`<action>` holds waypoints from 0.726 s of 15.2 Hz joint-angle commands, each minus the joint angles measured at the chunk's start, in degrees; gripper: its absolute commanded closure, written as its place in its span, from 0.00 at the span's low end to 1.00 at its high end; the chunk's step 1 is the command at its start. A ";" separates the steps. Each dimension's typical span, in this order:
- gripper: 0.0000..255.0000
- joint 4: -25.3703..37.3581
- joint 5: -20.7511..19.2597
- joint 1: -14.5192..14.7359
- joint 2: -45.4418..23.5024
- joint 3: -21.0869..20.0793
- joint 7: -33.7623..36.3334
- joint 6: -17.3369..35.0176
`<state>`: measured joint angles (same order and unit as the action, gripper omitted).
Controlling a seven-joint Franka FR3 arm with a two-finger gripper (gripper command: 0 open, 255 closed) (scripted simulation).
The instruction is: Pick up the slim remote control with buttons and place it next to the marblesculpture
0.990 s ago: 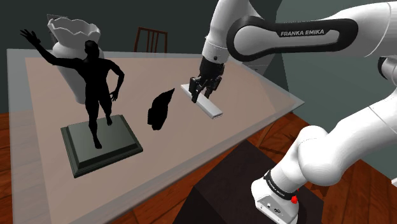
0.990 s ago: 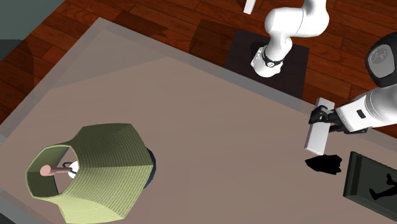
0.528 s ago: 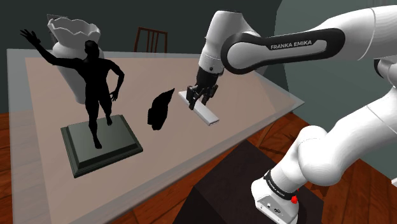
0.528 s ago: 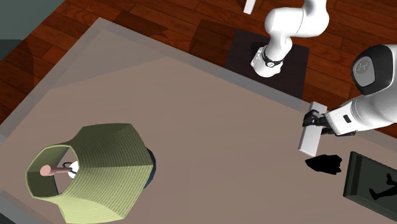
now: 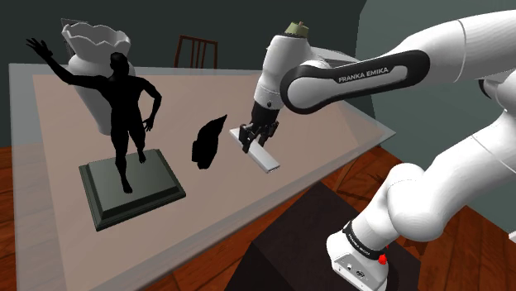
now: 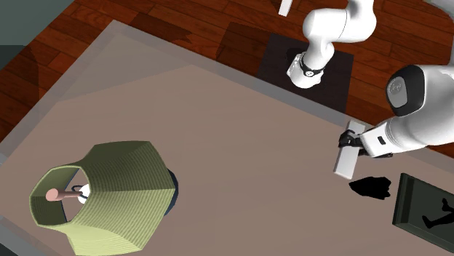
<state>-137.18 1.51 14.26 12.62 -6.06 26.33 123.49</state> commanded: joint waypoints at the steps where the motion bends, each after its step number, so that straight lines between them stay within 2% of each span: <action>1: 1.00 -0.85 -0.06 0.00 -0.81 -0.05 0.06 1.71; 11: 1.00 -4.05 -0.45 -0.06 -4.94 -0.24 0.39 9.03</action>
<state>-141.13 1.09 14.20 8.01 -6.27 26.67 132.03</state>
